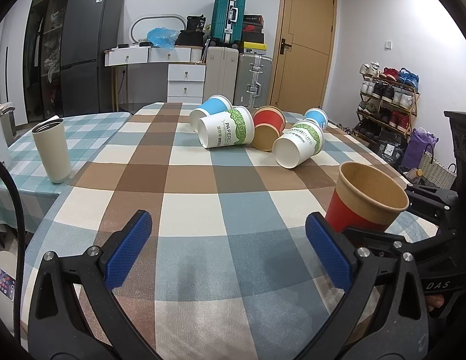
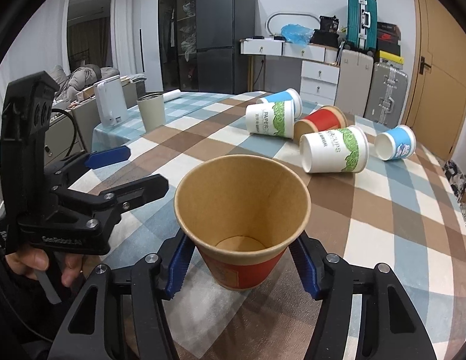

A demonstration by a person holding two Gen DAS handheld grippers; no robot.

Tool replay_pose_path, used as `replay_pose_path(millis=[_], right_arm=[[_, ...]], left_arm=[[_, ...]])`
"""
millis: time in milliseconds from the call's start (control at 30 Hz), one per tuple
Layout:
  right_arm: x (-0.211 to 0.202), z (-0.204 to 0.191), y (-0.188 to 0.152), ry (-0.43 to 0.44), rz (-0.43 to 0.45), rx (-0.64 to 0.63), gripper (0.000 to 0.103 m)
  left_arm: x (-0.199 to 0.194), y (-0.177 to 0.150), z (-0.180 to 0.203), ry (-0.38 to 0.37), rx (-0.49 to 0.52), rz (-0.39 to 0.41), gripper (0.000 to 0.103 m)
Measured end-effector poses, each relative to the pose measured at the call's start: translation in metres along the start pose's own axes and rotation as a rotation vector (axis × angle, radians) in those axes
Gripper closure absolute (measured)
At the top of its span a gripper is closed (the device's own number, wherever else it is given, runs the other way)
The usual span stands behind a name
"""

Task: Flip cup upright
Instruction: 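Lower the upright red cup onto the tablecloth with the right gripper, then open the right gripper and pull it back from the cup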

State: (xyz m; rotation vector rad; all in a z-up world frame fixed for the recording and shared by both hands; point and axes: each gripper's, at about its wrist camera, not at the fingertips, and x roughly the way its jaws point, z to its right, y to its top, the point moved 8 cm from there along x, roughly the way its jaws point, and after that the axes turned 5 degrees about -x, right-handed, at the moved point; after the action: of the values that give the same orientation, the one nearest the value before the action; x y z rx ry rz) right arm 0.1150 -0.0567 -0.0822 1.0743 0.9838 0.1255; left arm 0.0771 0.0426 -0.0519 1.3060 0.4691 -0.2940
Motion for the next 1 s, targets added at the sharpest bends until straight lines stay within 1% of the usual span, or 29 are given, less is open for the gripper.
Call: replay_pose_path(millis=[267,467,533,600,633,700,833,900,1000], right_arm=[[0.01,0.009,0.008,-0.038,0.001,0.023,0.041],[0.013,0.01,0.008,-0.04,-0.006,0.017,0.04],[0.013,0.01,0.008,-0.031,0.002,0.02,0.038],[0.012,0.012,0.008,-0.036,0.007,0.021,0.03],[0.01,0.014,0.007,-0.038,0.014,0.022,0.028],[0.005,0.017,0.007,-0.03,0.034,0.034,0.018],[-0.008,0.025,0.004,-0.03,0.084,0.054,0.009],[-0.017,0.03,0.003,-0.018,0.114,0.069,0.001],[-0.029,0.035,0.002,-0.015,0.166,0.07,0.0]], left_arm=[[-0.001,0.0,-0.001,0.001,0.0,-0.001,0.001],[-0.001,0.0,-0.001,0.001,0.0,-0.001,0.001],[-0.001,0.0,-0.001,0.0,-0.001,-0.001,0.001],[0.0,0.0,0.0,0.001,-0.001,-0.002,0.001],[-0.001,0.0,-0.001,0.0,0.0,-0.001,0.001],[-0.001,0.0,0.0,-0.001,0.002,0.002,0.001],[0.0,-0.001,0.003,-0.001,0.008,0.003,0.001],[0.0,-0.001,0.005,0.001,0.013,0.006,0.001],[-0.001,0.0,0.007,0.002,0.018,0.011,0.001]])
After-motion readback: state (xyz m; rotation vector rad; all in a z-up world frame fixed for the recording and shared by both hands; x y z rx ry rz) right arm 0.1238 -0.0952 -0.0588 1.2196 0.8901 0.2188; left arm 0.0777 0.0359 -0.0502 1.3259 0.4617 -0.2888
